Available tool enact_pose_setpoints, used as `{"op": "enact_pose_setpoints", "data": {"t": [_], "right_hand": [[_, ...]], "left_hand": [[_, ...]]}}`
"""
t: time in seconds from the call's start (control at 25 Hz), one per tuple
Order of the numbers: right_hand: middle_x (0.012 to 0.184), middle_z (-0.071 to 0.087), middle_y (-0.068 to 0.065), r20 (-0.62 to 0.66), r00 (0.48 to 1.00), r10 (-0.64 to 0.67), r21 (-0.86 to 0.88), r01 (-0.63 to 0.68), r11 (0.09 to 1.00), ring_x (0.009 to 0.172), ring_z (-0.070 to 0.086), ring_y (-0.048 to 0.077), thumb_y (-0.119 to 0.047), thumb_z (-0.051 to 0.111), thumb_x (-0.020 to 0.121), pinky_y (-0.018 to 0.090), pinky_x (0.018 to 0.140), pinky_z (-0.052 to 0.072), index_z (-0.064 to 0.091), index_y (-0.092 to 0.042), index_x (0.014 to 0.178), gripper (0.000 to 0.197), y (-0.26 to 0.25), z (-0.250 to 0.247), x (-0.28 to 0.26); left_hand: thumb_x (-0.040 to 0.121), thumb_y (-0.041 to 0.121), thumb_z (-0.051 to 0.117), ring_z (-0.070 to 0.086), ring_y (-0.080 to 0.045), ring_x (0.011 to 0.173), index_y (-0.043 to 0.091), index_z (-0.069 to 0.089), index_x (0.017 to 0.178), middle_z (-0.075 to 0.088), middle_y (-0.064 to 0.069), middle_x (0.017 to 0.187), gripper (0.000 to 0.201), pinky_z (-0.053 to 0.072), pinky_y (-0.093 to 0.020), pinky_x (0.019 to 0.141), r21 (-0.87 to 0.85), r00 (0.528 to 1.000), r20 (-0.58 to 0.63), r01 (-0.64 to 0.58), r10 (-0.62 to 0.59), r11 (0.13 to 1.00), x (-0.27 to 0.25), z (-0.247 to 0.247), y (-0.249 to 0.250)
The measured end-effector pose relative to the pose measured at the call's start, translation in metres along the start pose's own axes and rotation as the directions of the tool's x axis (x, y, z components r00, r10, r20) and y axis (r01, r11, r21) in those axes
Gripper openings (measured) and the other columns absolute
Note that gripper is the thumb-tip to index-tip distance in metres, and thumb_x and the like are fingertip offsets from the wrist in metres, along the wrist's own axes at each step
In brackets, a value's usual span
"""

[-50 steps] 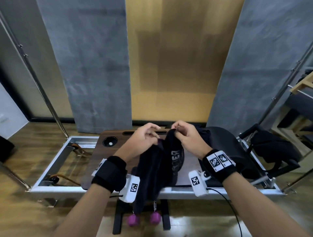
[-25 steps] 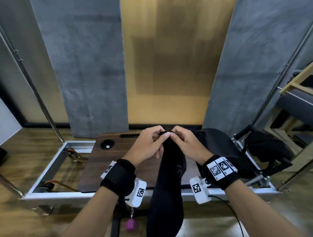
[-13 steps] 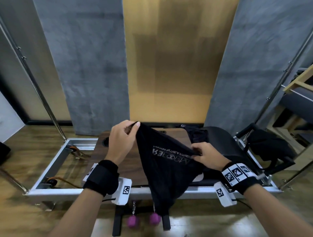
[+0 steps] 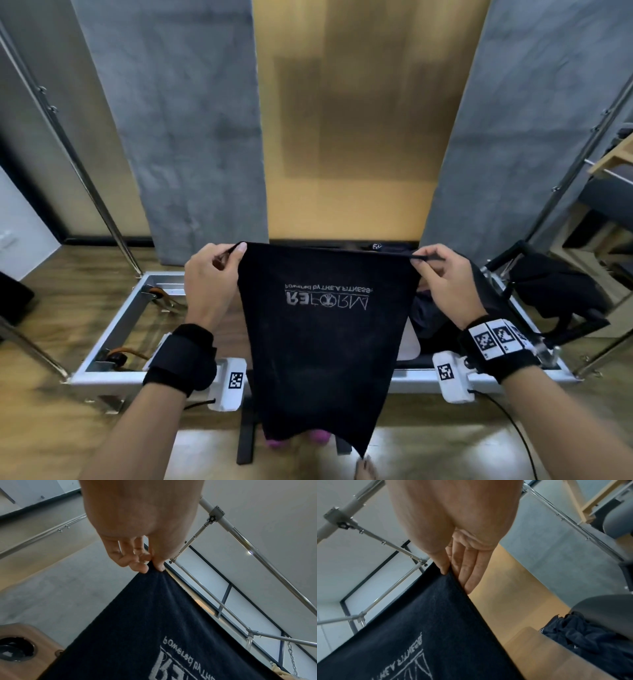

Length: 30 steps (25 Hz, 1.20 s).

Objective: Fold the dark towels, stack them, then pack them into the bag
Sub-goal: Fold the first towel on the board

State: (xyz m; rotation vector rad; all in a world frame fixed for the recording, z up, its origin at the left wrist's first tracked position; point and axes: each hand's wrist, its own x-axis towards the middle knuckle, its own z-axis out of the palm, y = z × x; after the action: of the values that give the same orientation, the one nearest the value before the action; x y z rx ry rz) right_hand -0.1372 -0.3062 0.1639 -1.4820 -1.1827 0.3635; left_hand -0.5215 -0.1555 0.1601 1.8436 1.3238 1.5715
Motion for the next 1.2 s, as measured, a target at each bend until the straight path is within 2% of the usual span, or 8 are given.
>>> {"op": "enact_pose_setpoints", "data": {"t": [0.16,0.24,0.36,0.48,0.6,0.84,0.96,1.2], "right_hand": [[0.079,0.075,0.005,-0.115,0.992,0.054,-0.014,-0.056,0.998,0.073,0.071,0.019,-0.012,0.077,0.092,0.035,0.069,0.060,0.076,-0.022,0.089,0.010,0.015,0.008,0.012],[0.072,0.070,0.010,-0.163,0.979,0.120,0.025,-0.117,0.993,0.060,0.061,0.017,-0.012,0.079,0.090,0.032,0.057,0.053,0.077,-0.021,0.086,0.010,0.026,0.016,0.021],[0.066,0.071,0.016,-0.059,0.943,0.328,0.266,-0.302,0.916,0.045,0.060,0.024,-0.015,0.068,0.099,0.030,0.044,0.049,0.067,-0.016,0.098,0.002,0.041,0.036,0.032],[0.089,0.078,0.023,0.087,0.881,0.465,0.366,-0.462,0.808,0.071,0.076,0.039,-0.018,0.056,0.107,0.036,0.059,0.063,0.053,-0.010,0.110,0.009,0.068,0.061,0.046],[0.096,0.077,0.025,0.138,0.825,0.547,0.415,-0.550,0.724,0.087,0.077,0.043,-0.014,0.055,0.107,0.037,0.070,0.065,0.051,-0.009,0.107,0.007,0.104,0.085,0.062],[0.097,0.073,0.035,0.176,0.710,0.682,0.425,-0.679,0.598,0.090,0.076,0.045,-0.007,0.053,0.107,0.044,0.081,0.064,0.050,-0.008,0.104,0.005,0.178,0.130,0.136],[0.100,0.070,0.040,0.197,0.672,0.714,0.429,-0.714,0.554,0.095,0.073,0.050,-0.004,0.050,0.108,0.050,0.089,0.060,0.048,-0.008,0.100,0.009,0.201,0.146,0.177],[0.109,0.064,0.046,0.243,0.571,0.785,0.379,-0.800,0.465,0.099,0.068,0.053,0.001,0.051,0.106,0.054,0.094,0.057,0.049,-0.003,0.102,0.006,0.241,0.171,0.219]], "left_hand": [[0.094,0.034,0.080,0.059,-0.009,0.052,0.020,0.085,0.093,0.067,0.005,0.055,0.015,0.049,-0.024,0.056,-0.206,0.985,0.094,0.160,-0.143,0.966,0.001,0.004,-0.008],[0.094,0.034,0.079,0.064,-0.023,0.044,0.021,0.083,0.095,0.066,-0.010,0.051,0.014,0.047,-0.021,0.047,-0.294,0.952,0.164,0.297,-0.258,0.908,0.000,0.012,-0.013],[0.101,0.030,0.072,0.078,-0.034,0.065,0.013,0.073,0.103,0.077,-0.018,0.073,0.017,0.050,-0.023,0.042,-0.321,0.883,0.260,0.461,-0.391,0.827,0.003,0.034,-0.028],[0.105,0.020,0.066,0.081,-0.032,0.082,0.005,0.068,0.112,0.080,-0.016,0.092,0.017,0.060,-0.032,0.049,-0.335,0.807,0.293,0.589,-0.513,0.735,0.010,0.064,-0.053],[0.105,0.012,0.065,0.080,-0.034,0.090,-0.006,0.066,0.117,0.078,-0.024,0.099,0.021,0.065,-0.034,0.058,-0.341,0.748,0.274,0.664,-0.605,0.666,0.016,0.096,-0.089],[0.104,0.005,0.063,0.075,-0.044,0.094,-0.012,0.064,0.115,0.072,-0.036,0.103,0.020,0.066,-0.030,0.064,-0.298,0.653,0.233,0.754,-0.721,0.586,0.057,0.167,-0.155],[0.105,0.003,0.062,0.075,-0.042,0.093,-0.015,0.064,0.118,0.071,-0.035,0.104,0.023,0.066,-0.029,0.066,-0.302,0.629,0.232,0.772,-0.742,0.560,0.086,0.197,-0.177],[0.107,-0.005,0.051,0.070,-0.034,0.083,-0.008,0.057,0.115,0.063,-0.036,0.110,0.011,0.063,-0.028,0.066,-0.266,0.511,0.216,0.851,-0.832,0.453,0.111,0.241,-0.211]]}}
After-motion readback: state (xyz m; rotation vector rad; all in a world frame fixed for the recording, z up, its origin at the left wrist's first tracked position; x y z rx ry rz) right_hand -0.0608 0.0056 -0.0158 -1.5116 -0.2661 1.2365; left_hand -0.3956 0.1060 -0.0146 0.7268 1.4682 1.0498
